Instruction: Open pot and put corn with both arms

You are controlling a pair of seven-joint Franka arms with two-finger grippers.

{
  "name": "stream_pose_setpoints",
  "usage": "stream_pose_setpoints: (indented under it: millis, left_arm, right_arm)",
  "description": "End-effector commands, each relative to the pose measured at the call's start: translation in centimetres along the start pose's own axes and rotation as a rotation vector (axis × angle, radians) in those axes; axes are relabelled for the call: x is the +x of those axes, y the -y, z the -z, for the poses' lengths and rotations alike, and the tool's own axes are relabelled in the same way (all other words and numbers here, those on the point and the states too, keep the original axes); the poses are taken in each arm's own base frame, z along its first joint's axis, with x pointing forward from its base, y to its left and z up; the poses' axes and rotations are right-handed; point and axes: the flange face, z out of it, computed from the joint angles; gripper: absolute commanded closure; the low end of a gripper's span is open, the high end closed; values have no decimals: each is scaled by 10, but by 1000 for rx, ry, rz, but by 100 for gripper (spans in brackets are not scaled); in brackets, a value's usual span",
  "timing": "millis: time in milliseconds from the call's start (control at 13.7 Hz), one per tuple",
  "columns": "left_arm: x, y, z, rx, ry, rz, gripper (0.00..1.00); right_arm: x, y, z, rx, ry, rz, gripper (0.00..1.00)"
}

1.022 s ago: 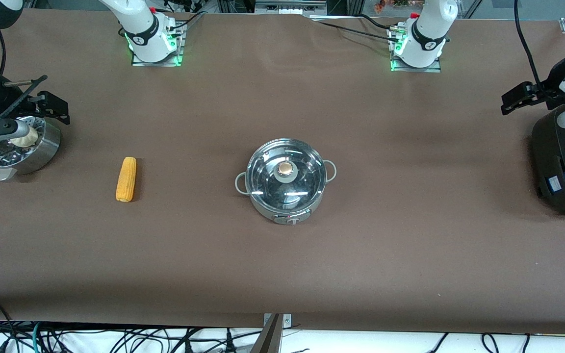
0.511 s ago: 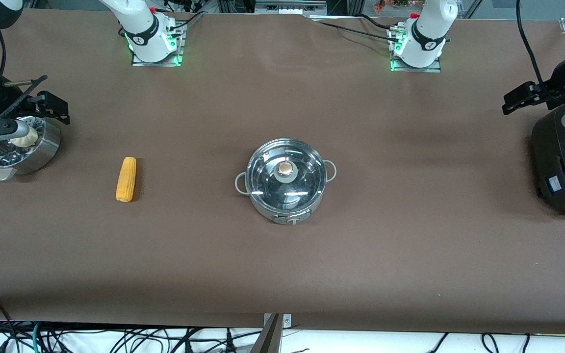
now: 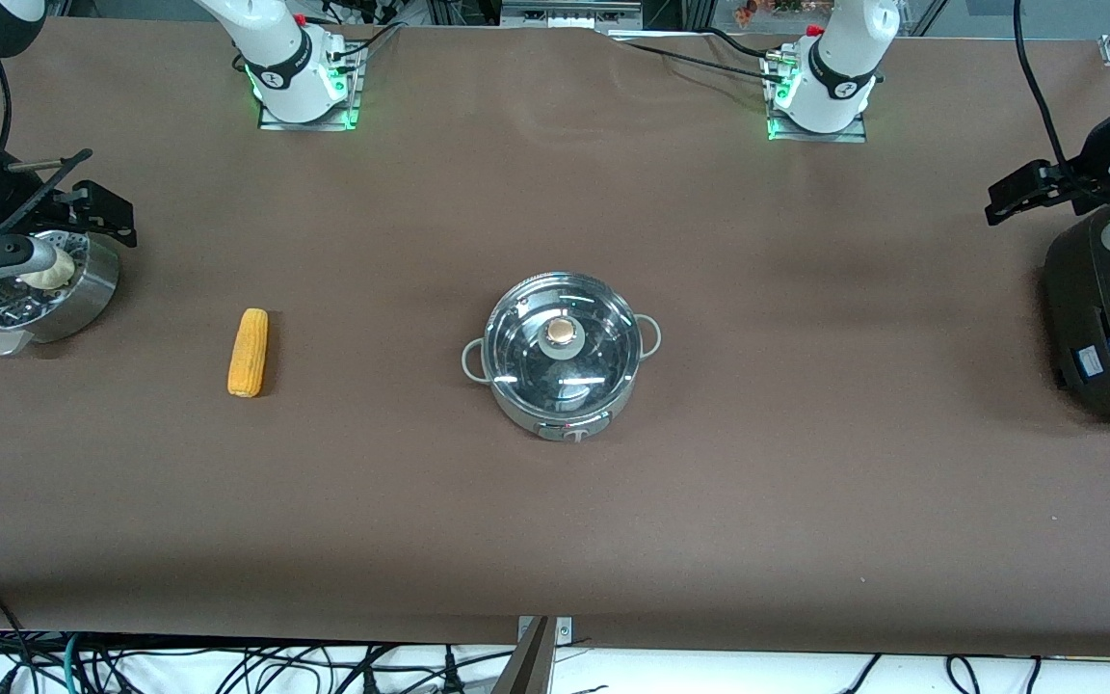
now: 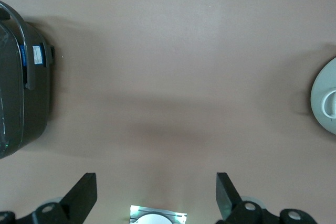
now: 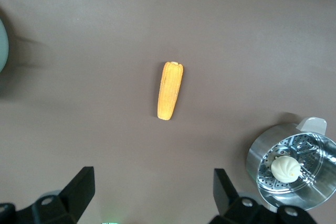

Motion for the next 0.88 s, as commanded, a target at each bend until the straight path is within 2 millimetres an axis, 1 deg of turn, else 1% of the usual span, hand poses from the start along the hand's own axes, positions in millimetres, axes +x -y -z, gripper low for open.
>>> stream_pose_setpoints:
  millis: [0, 292, 365, 438, 511, 584, 730, 803]
  left_arm:
    - [-4, 1, 4, -26, 7, -1, 0]
    - [-4, 1, 4, -26, 7, 0, 0]
    - [-4, 1, 4, -26, 7, 0, 0]
    - [-4, 1, 4, -26, 7, 0, 0]
    - [-3, 1, 3, -25, 8, 0, 0]
    - [-3, 1, 3, -25, 8, 0, 0]
    - [-3, 1, 3, -25, 8, 0, 0]
    - [-3, 1, 4, -26, 7, 0, 0]
  right_arm:
    - [5, -3, 6, -7, -9, -13, 0]
    - [7, -4, 4, -12, -14, -16, 0]
    - [10, -9, 2, -14, -26, -22, 0]
    - [14, -19, -7, -4, -22, -40, 0]
    - [20, -22, -14, -1, -25, -44, 0]
    - [29, -22, -27, -3, -17, -42, 0]
    - [36, -22, -36, -4, -28, -39, 0]
    - [42, -21, -46, -4, -24, -32, 0]
